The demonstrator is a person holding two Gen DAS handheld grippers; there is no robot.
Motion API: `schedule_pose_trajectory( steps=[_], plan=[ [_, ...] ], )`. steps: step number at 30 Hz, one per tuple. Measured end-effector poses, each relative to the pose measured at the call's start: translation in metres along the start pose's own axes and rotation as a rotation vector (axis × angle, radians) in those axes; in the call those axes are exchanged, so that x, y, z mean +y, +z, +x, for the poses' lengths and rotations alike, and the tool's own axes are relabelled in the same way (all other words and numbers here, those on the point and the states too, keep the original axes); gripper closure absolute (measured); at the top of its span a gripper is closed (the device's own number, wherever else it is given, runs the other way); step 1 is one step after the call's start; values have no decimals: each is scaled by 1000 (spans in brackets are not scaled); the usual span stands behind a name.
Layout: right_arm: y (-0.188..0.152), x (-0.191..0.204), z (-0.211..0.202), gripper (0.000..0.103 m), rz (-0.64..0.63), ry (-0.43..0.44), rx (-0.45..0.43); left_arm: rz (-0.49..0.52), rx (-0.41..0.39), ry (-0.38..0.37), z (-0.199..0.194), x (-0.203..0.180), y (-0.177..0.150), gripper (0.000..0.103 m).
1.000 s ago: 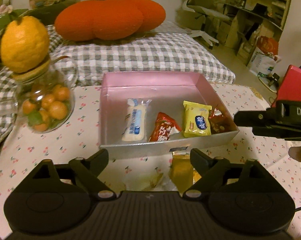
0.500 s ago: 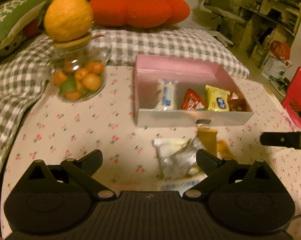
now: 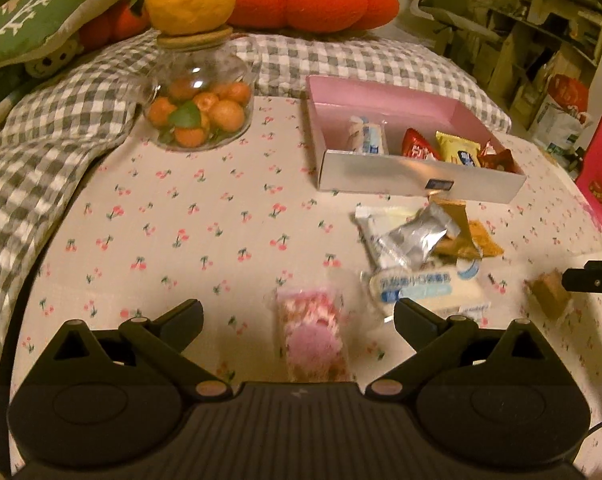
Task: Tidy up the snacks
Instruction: 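Release both red packets in the box and withdraw both tools, then grasp the pink pastry packet with left tool while right tool grasps brown wafer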
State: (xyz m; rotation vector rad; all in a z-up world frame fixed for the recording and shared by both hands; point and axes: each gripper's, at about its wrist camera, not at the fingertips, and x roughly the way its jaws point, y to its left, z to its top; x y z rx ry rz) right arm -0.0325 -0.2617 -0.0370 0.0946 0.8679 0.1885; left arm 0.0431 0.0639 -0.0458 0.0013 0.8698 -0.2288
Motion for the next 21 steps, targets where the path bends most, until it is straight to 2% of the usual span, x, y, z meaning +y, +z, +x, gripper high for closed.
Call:
schedule_pose_trajectory(
  steps=[7,15,21],
  plan=[
    [-23,5,4,12,-89,-6,-2,46,-9,-14,1,0,-24,1],
    [-37,9,16,12,-152,-28,13,86,25,-20,11,-5,-41,1],
    [-42,8,20,1,-170,-39,-15,131,8,9,13,-7,-45,0]
  ],
)
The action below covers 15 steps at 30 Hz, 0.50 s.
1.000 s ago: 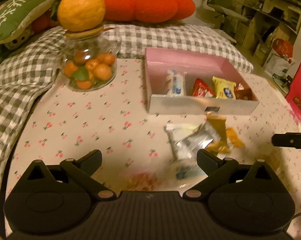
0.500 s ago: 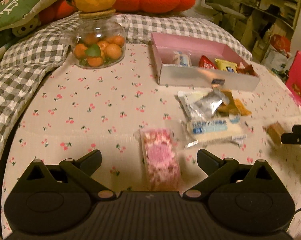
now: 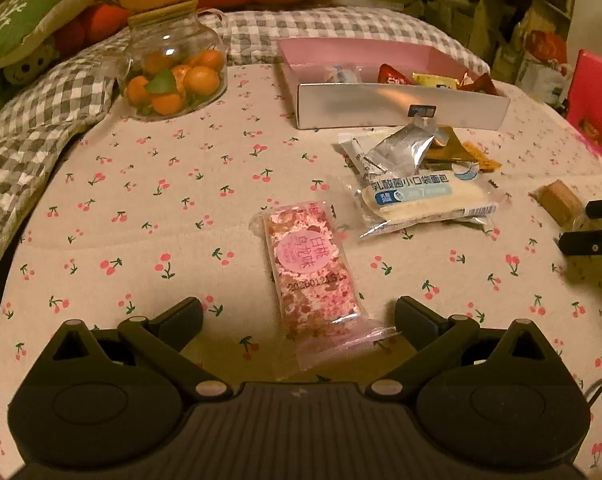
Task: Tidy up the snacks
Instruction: 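Grasp the pink pastry packet with left tool while right tool grasps brown wafer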
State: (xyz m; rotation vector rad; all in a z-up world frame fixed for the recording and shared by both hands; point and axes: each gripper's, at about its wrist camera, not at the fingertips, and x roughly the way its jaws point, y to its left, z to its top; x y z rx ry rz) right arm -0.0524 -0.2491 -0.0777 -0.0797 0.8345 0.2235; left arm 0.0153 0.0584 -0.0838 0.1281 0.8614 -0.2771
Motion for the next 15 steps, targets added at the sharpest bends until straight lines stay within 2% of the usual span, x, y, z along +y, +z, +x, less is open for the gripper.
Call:
schedule_pose_trajectory(
  steps=[9,15],
  plan=[
    [4,0,5,0,0,-2,-11,-1,-4,-1,1,0,3,3],
    [9,0,8,1,4,-4,-5,-5,-13,-20,0,0,7,19]
  ],
)
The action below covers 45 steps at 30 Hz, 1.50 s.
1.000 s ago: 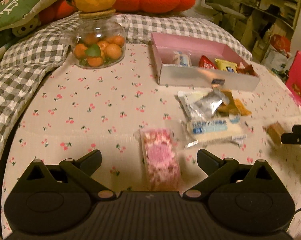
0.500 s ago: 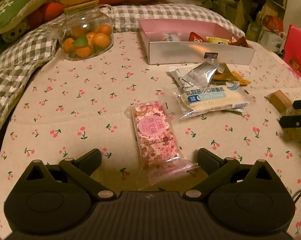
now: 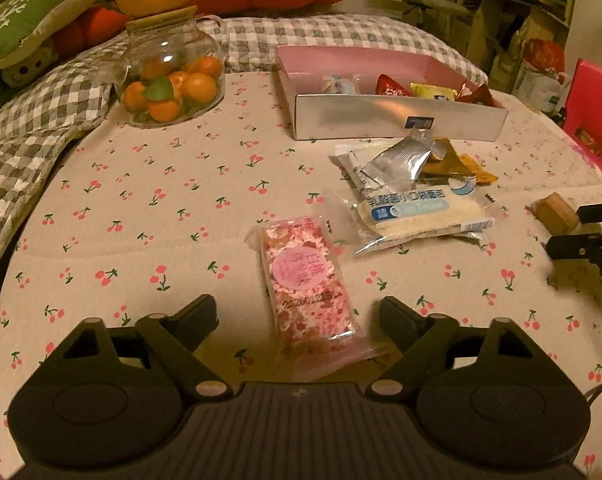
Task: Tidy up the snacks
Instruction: 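Grasp the pink pastry packet with left tool while right tool grasps brown wafer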
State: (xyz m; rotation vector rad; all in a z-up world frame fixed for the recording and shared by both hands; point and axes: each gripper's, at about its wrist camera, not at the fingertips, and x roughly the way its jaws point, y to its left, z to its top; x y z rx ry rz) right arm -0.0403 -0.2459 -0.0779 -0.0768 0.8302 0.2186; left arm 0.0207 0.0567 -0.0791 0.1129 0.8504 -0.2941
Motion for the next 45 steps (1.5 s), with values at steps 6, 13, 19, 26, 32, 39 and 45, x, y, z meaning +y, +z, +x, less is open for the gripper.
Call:
schedule_pose_trajectory(
  steps=[6,13,19,26,32,39,45],
  plan=[
    [3,6,0,6,-19,13,-8,21,-9,-13,-1,-4,0,31],
    [6,7,-1,19,-15,26,-18,30,-13,-29,-3,-6,2,49],
    [7,9,-3,46,-22,43,-29,15,-2,-16,-4,-5,6,69],
    [12,8,-4,70,-12,50,-24,-16,-1,-16,-8,-2,8,73],
    [14,8,-7,70,-11,52,-32,-46,-7,-10,-12,1,14,73],
    [21,6,-12,70,20,52,-46,-93,-19,0,-18,7,23,73],
    [30,3,-17,70,48,56,-66,-128,-45,-8,-23,11,33,73]
  ],
)
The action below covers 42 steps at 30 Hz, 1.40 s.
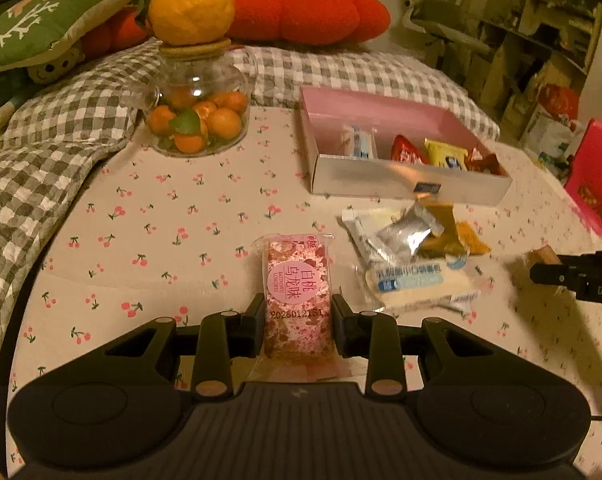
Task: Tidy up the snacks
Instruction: 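Grasp the pink pastry packet with left tool while right tool grasps brown wafer, then carry pink packet with left tool while right tool carries brown wafer into the box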
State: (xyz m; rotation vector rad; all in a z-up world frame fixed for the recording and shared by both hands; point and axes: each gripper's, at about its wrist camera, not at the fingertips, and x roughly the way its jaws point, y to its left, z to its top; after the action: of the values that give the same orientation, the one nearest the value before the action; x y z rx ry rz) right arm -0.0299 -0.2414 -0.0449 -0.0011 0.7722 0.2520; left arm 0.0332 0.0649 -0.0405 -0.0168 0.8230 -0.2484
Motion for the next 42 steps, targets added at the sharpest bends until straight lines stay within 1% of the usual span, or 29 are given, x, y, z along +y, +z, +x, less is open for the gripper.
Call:
schedule_pose_trajectory(
  steps=[9,14,24,30,33,37,42],
  plan=[
    [21,-1,-3,70,47,6,-39,-32,-33,-26,-2,-4,18,73],
    [35,2,-3,70,73,25,-60,-42,-51,-46,-1,-12,29,73],
    [60,5,4,70,123,41,-82,-64,-63,-62,12,-25,52,73],
    [77,-1,10,70,180,60,-91,-87,-71,-68,25,-32,68,73],
    [85,-6,15,69,229,65,-99,-95,-85,-70,35,-36,78,73],
    [96,-12,27,69,304,82,-99,-95,-118,-56,46,-41,89,73],
    [106,-18,45,69,374,87,-95,-108,-128,-49,63,-46,98,73]
  ],
)
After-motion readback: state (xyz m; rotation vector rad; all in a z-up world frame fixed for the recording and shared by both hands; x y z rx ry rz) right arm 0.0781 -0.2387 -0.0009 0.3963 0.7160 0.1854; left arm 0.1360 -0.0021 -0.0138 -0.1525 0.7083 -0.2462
